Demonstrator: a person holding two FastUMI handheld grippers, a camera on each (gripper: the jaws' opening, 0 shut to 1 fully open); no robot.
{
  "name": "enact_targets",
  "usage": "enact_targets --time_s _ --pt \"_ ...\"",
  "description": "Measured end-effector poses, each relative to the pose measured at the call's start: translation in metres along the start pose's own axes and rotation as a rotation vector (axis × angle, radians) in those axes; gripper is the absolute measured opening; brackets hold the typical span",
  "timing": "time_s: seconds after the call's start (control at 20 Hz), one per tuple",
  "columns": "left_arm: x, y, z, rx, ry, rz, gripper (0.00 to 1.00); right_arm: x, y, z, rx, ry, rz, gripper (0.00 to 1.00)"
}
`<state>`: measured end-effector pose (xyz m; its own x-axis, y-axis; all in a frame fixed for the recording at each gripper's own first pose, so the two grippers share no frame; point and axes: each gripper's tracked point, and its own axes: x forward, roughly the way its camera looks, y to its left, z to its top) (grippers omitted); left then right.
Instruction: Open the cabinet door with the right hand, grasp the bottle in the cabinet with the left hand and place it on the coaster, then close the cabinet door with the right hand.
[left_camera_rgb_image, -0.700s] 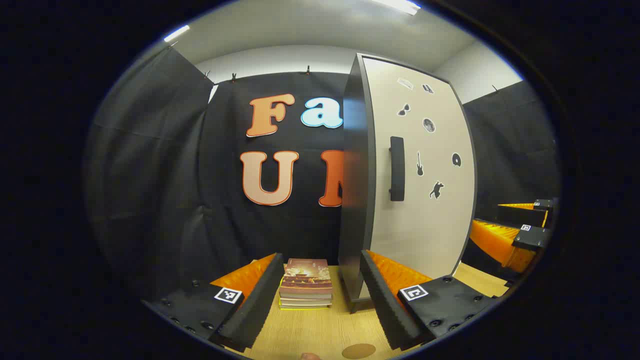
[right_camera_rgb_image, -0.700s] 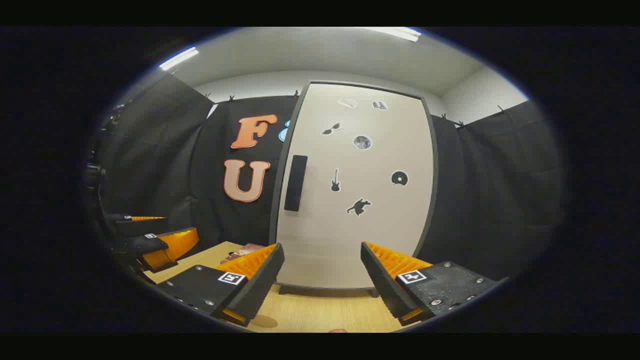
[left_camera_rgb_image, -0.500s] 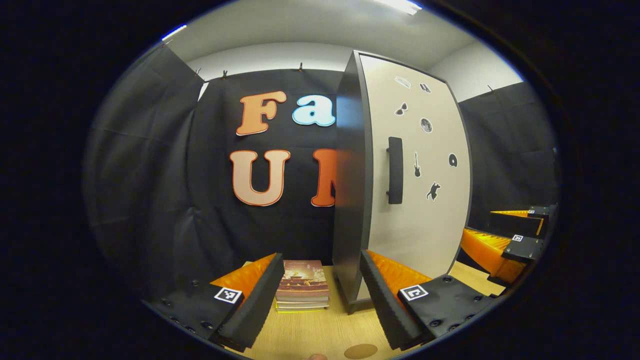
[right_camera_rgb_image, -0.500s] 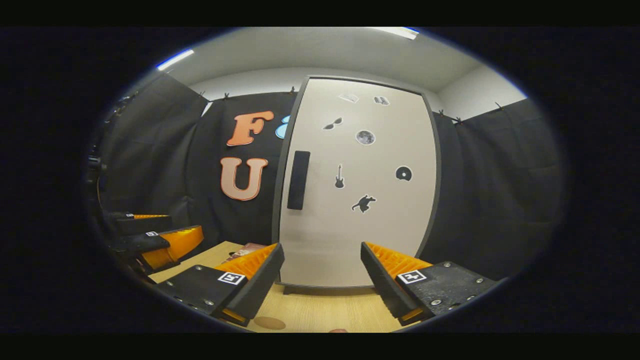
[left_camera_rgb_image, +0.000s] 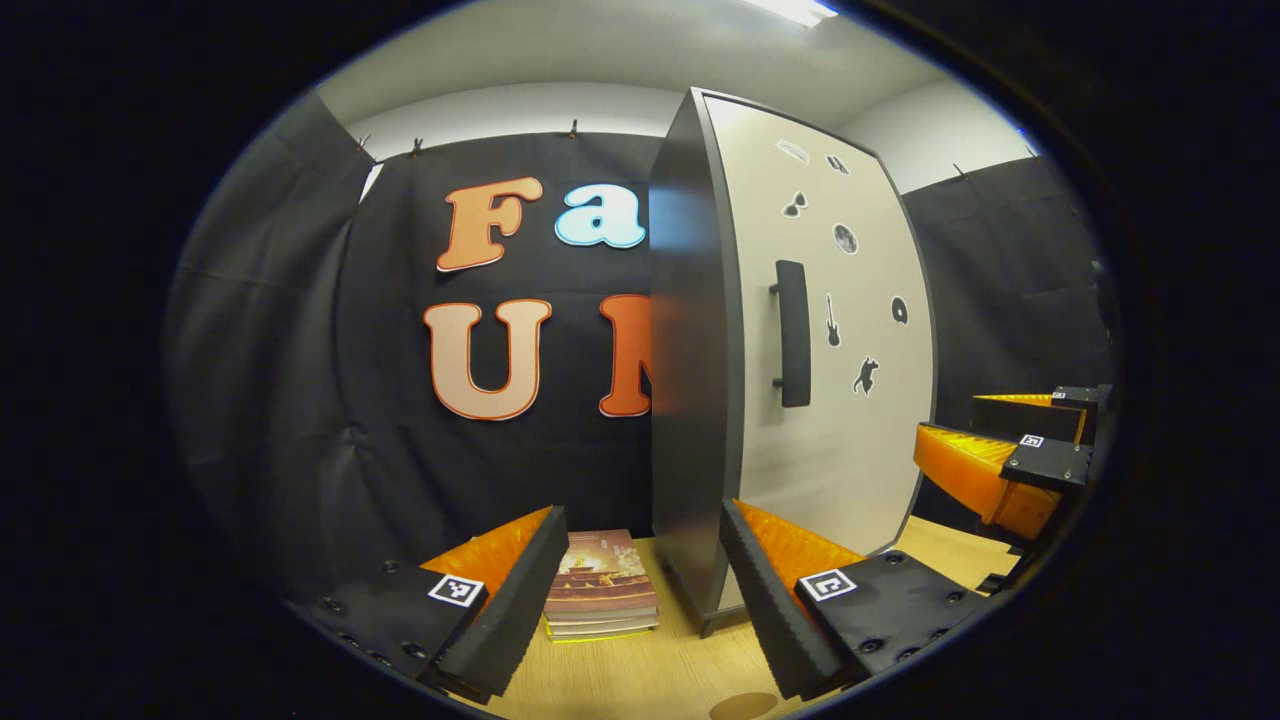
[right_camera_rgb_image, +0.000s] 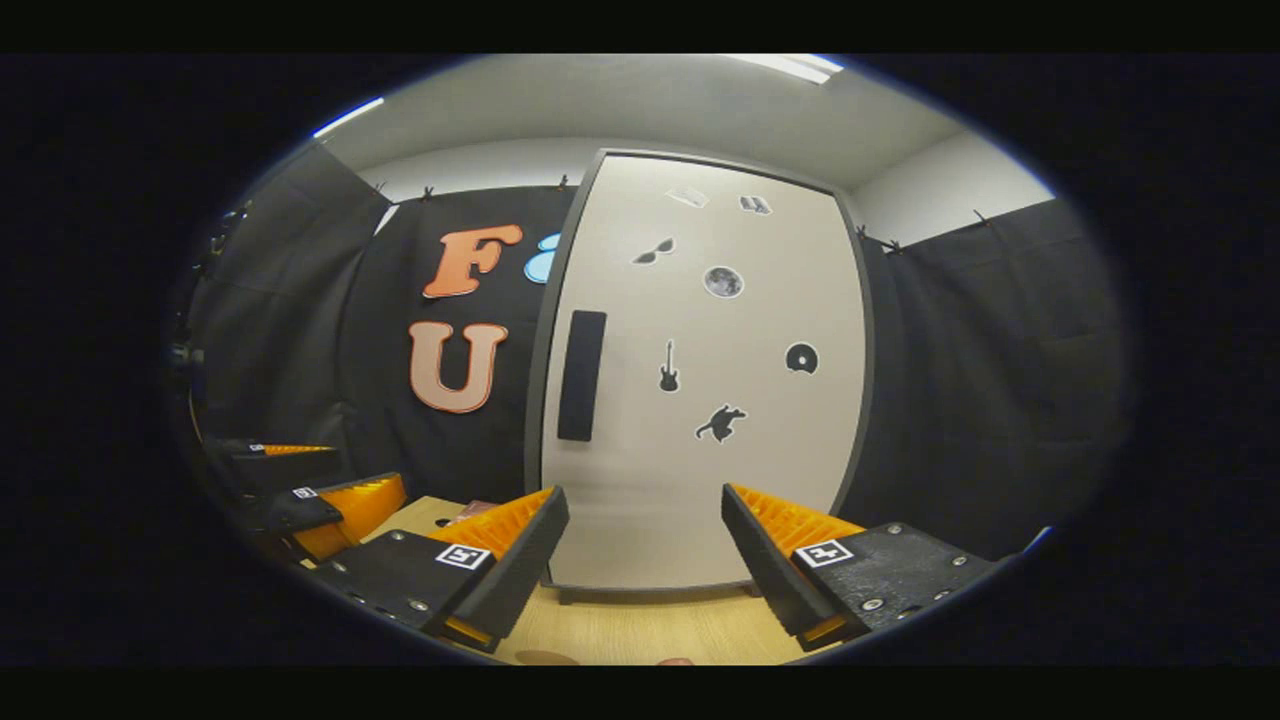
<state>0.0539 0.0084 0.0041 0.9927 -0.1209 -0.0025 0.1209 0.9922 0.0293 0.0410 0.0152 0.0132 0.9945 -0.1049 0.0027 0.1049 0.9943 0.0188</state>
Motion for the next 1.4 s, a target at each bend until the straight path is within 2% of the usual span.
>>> enact_targets --time_s 0.4,0.6,0.8,1.05,1.25,1.35,1.4 --pt "-0.001 0.008 0.005 -0.019 -0.012 0.052 0.99 0.014 0.006 0.006 -0.004 -0.003 0.040 0.95" --pt "-0.007 0.017 0.004 -0.005 -0.008 0.078 0.99 0.044 0.012 0.023 0.012 -0.025 0.042 0.95" --pt "-0.012 0.027 0.001 0.019 -0.002 0.105 0.99 0.075 0.031 0.042 0.057 -0.043 0.090 0.95" --pt "-0.006 0.035 -0.010 -0.016 0.031 0.110 0.99 0.111 0.048 0.057 0.091 -0.055 0.119 0.93" --pt "0.001 0.041 -0.015 -0.012 0.038 0.110 0.99 0.137 0.054 0.053 0.106 -0.027 0.110 0.88" --pt "0.003 0.046 -0.017 -0.011 0.039 0.112 0.99 0.145 0.057 0.048 0.109 -0.008 0.104 0.81" --pt "0.005 0.048 -0.018 -0.009 0.039 0.113 0.99 0.149 0.058 0.045 0.111 0.000 0.103 0.75"
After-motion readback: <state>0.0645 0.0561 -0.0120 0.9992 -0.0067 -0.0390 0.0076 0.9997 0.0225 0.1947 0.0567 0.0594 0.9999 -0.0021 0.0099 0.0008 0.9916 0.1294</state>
